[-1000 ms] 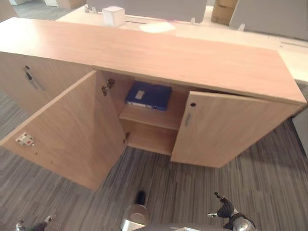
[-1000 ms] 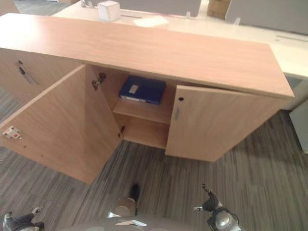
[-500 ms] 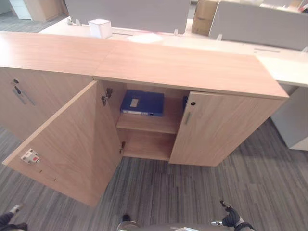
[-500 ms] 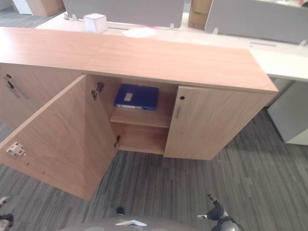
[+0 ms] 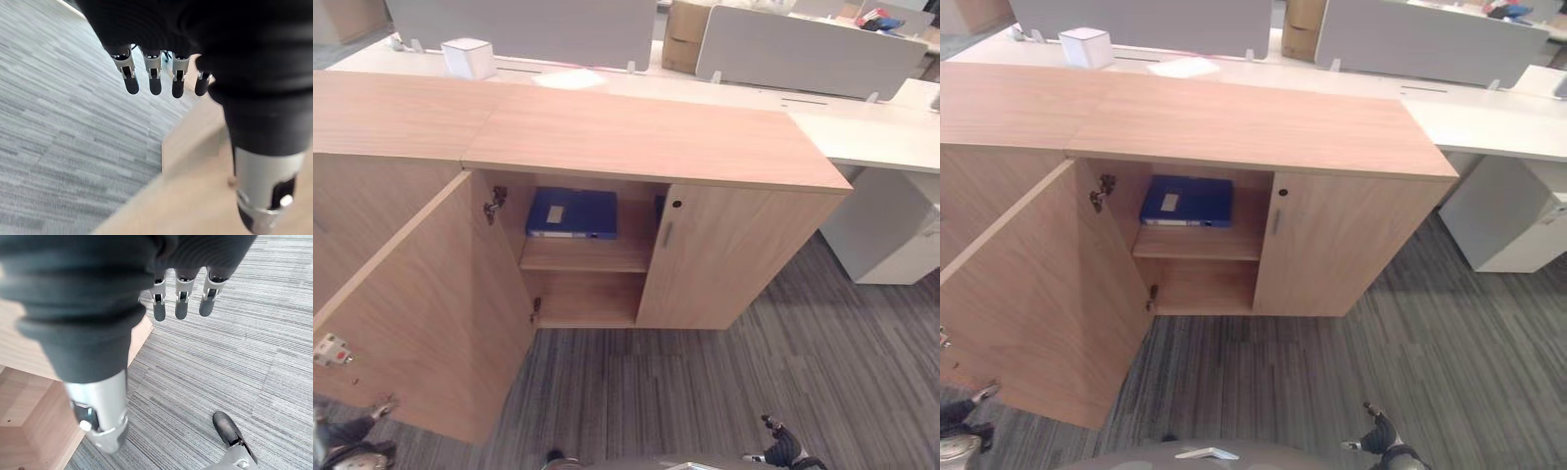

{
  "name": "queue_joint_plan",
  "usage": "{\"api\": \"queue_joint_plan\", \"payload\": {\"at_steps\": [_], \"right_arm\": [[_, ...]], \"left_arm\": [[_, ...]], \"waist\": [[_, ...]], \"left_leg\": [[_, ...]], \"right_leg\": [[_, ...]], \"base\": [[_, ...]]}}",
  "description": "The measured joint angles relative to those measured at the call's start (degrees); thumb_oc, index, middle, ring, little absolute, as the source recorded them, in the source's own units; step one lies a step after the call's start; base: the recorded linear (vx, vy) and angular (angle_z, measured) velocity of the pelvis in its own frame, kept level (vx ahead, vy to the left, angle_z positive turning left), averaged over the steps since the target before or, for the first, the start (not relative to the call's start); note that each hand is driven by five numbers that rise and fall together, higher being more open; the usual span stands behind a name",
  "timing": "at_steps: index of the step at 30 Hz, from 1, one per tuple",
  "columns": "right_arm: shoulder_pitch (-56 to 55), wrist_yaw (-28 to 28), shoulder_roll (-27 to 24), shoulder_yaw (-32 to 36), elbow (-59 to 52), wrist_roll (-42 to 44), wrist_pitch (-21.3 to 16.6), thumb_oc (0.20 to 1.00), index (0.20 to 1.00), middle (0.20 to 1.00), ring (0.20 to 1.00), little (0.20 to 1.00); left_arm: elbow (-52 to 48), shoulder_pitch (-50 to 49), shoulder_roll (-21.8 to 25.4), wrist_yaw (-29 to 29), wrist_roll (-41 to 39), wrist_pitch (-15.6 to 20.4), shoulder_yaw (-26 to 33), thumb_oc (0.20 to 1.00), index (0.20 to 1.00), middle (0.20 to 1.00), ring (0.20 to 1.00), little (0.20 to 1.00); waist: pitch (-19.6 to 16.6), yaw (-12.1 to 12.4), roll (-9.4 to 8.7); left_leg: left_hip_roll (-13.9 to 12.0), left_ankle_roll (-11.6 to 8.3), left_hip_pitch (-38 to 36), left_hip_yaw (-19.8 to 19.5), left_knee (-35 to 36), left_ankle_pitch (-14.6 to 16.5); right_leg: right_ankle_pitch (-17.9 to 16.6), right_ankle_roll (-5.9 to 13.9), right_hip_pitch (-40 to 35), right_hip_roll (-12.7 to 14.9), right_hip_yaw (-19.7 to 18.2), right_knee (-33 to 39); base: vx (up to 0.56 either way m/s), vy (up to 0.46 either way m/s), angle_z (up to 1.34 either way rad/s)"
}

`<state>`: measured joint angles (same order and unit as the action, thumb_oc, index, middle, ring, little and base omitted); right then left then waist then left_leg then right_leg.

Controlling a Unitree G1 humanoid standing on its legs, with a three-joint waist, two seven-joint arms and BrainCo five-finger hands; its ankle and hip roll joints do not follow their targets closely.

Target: Put the empty folder in the office cabinet

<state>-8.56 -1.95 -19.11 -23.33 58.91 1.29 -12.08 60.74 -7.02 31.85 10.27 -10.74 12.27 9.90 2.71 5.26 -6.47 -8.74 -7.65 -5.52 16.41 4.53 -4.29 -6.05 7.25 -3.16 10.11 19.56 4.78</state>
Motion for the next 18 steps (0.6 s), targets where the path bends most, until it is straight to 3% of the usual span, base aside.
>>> {"api": "queue_joint_plan", "payload": {"at_steps": [12, 18], "right_arm": [[-2.5, -0.7, 1.1, 3.0, 0.8, 0.0, 0.1, 1.0, 1.0, 1.0, 1.0, 1.0], [-2.8, -0.2, 1.3, 3.6, 2.1, 0.0, 0.6, 1.0, 1.0, 1.0, 1.0, 1.0]], "left_arm": [[0.1, -2.7, -5.0, -2.0, -0.9, -0.9, -5.3, 1.0, 1.0, 1.0, 1.0, 1.0], [1.7, -2.9, -9.9, -2.7, -2.6, -1.2, -12.3, 1.0, 1.0, 1.0, 1.0, 1.0]], "waist": [[-0.2, -1.5, 1.85], [-1.0, -2.7, 3.09]], "left_leg": [[0.1, 0.36, -0.9, 1.8, 0.2, 0.6], [0.1, 0.43, -0.9, 3.8, 0.0, 0.5]], "right_leg": [[0.0, 0.07, 0.4, 0.1, -1.9, 0.2], [-0.5, -0.16, 2.0, 0.0, -4.3, 0.1]], "base": [[0.02, -0.001, -0.08], [0.02, -0.041, -0.17]]}}
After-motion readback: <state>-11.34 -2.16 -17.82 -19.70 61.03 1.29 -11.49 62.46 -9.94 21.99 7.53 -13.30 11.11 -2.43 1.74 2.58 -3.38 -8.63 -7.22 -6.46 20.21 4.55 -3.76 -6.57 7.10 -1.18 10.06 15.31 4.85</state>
